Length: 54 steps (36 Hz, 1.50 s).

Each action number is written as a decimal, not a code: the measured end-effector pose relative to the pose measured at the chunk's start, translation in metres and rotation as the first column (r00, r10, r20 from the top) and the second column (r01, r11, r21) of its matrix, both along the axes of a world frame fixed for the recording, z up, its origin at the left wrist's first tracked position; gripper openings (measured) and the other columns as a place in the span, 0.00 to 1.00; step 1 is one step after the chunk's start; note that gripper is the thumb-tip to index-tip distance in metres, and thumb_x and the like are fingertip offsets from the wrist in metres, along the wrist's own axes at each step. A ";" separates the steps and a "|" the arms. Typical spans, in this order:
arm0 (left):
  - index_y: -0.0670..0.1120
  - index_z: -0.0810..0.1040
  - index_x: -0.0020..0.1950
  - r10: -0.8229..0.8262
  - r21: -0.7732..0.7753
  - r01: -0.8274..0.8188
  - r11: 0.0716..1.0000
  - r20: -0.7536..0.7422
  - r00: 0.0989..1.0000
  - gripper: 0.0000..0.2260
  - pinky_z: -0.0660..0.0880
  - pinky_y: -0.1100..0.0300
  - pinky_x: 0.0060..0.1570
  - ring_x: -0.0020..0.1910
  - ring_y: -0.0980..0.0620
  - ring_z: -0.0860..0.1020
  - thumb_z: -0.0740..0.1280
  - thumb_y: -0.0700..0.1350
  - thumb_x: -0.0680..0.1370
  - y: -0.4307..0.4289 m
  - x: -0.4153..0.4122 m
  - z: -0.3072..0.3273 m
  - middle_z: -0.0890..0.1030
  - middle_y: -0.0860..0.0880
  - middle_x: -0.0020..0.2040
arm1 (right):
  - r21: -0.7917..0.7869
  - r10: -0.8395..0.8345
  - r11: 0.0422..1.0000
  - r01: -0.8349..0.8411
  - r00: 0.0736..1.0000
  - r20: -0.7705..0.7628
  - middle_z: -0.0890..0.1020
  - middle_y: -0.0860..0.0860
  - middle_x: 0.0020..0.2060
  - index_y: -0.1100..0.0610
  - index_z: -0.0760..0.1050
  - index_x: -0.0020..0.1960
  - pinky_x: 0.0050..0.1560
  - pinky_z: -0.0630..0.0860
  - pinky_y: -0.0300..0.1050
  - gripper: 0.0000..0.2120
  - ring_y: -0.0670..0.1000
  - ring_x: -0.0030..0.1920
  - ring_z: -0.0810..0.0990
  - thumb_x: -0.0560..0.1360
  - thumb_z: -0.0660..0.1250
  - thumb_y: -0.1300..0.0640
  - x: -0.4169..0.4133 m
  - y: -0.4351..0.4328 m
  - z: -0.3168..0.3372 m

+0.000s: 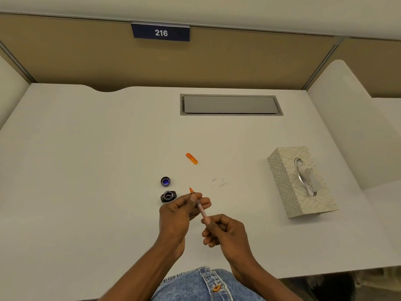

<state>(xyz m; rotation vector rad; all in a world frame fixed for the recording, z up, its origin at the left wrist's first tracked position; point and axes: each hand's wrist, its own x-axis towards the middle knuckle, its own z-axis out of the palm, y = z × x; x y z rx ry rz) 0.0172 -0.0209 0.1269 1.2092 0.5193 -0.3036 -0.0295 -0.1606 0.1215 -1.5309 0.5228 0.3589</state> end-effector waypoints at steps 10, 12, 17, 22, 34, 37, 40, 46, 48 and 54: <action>0.38 0.86 0.57 -0.002 -0.015 0.002 1.000 0.002 1.000 0.09 0.82 0.49 0.59 0.52 0.42 0.89 0.68 0.40 0.83 -0.001 -0.001 0.001 0.90 0.40 0.50 | 0.004 0.004 1.000 -0.004 1.000 -0.003 0.88 0.57 0.36 0.56 0.89 0.50 0.41 0.82 0.44 0.08 0.53 0.35 0.84 0.82 0.72 0.55 -0.002 0.001 -0.001; 0.37 0.86 0.57 0.000 -0.015 0.000 1.000 0.003 1.000 0.09 0.82 0.49 0.59 0.52 0.42 0.89 0.68 0.40 0.83 -0.001 -0.001 0.001 0.90 0.40 0.50 | 0.004 0.000 1.000 0.000 1.000 -0.002 0.88 0.57 0.36 0.57 0.88 0.50 0.41 0.83 0.44 0.07 0.53 0.34 0.84 0.81 0.73 0.55 -0.002 0.001 -0.001; 0.38 0.86 0.57 0.000 -0.013 0.000 1.000 0.006 1.000 0.09 0.82 0.48 0.60 0.52 0.42 0.89 0.68 0.41 0.83 -0.001 -0.001 0.000 0.90 0.40 0.50 | 0.025 -0.001 1.000 0.001 1.000 0.003 0.89 0.58 0.38 0.56 0.88 0.51 0.40 0.83 0.44 0.09 0.53 0.34 0.84 0.82 0.71 0.54 -0.003 0.000 0.000; 0.38 0.86 0.57 -0.007 -0.006 0.007 1.000 0.007 1.000 0.09 0.82 0.47 0.61 0.52 0.42 0.89 0.68 0.41 0.83 -0.002 -0.001 0.000 0.90 0.40 0.50 | 0.009 0.009 1.000 -0.009 1.000 0.001 0.89 0.58 0.38 0.55 0.89 0.52 0.40 0.82 0.43 0.11 0.52 0.34 0.84 0.84 0.68 0.55 -0.004 0.000 -0.002; 0.37 0.86 0.57 -0.005 -0.008 0.005 1.000 0.005 1.000 0.09 0.82 0.46 0.61 0.52 0.42 0.89 0.68 0.40 0.83 -0.002 -0.002 0.001 0.90 0.39 0.50 | 0.023 0.001 1.000 -0.001 1.000 0.002 0.89 0.59 0.38 0.56 0.88 0.52 0.40 0.82 0.44 0.10 0.53 0.35 0.84 0.84 0.68 0.55 -0.005 -0.001 -0.002; 0.37 0.86 0.56 -0.007 -0.005 0.007 1.000 0.004 1.000 0.09 0.82 0.46 0.61 0.52 0.42 0.89 0.68 0.41 0.83 -0.002 -0.003 0.001 0.90 0.40 0.50 | 0.008 0.001 1.000 -0.001 1.000 0.005 0.89 0.58 0.38 0.57 0.87 0.51 0.41 0.82 0.44 0.07 0.54 0.35 0.85 0.82 0.72 0.55 -0.005 -0.001 -0.002; 0.37 0.86 0.56 -0.006 -0.004 0.006 1.000 0.002 1.000 0.09 0.82 0.46 0.60 0.51 0.42 0.89 0.68 0.40 0.83 -0.003 -0.004 0.001 0.90 0.40 0.49 | 0.014 -0.004 1.000 0.004 1.000 0.006 0.89 0.59 0.38 0.58 0.87 0.50 0.41 0.82 0.44 0.07 0.54 0.36 0.85 0.80 0.74 0.54 -0.004 -0.002 -0.002; 0.38 0.86 0.56 -0.012 0.003 0.012 1.000 0.003 1.000 0.09 0.82 0.47 0.59 0.51 0.42 0.89 0.68 0.40 0.83 -0.004 -0.003 0.000 0.90 0.40 0.49 | 0.012 -0.001 1.000 0.001 1.000 0.003 0.89 0.58 0.38 0.55 0.88 0.53 0.40 0.82 0.43 0.10 0.52 0.34 0.84 0.84 0.69 0.54 -0.005 -0.002 -0.002; 0.38 0.86 0.57 -0.015 0.003 0.015 1.000 -0.001 1.000 0.09 0.82 0.47 0.59 0.52 0.42 0.89 0.68 0.40 0.83 -0.005 -0.004 0.000 0.90 0.40 0.49 | 0.006 0.004 1.000 -0.004 1.000 0.006 0.88 0.58 0.38 0.56 0.88 0.53 0.40 0.82 0.42 0.10 0.52 0.34 0.84 0.84 0.69 0.55 -0.006 -0.002 -0.002; 0.38 0.86 0.56 -0.013 -0.010 0.013 1.000 -0.009 1.000 0.08 0.82 0.47 0.59 0.51 0.42 0.89 0.68 0.40 0.83 -0.006 -0.005 -0.001 0.90 0.40 0.49 | 0.000 0.000 1.000 0.000 1.000 0.000 0.88 0.58 0.38 0.59 0.86 0.51 0.40 0.83 0.43 0.08 0.54 0.34 0.84 0.80 0.74 0.54 -0.005 -0.003 -0.001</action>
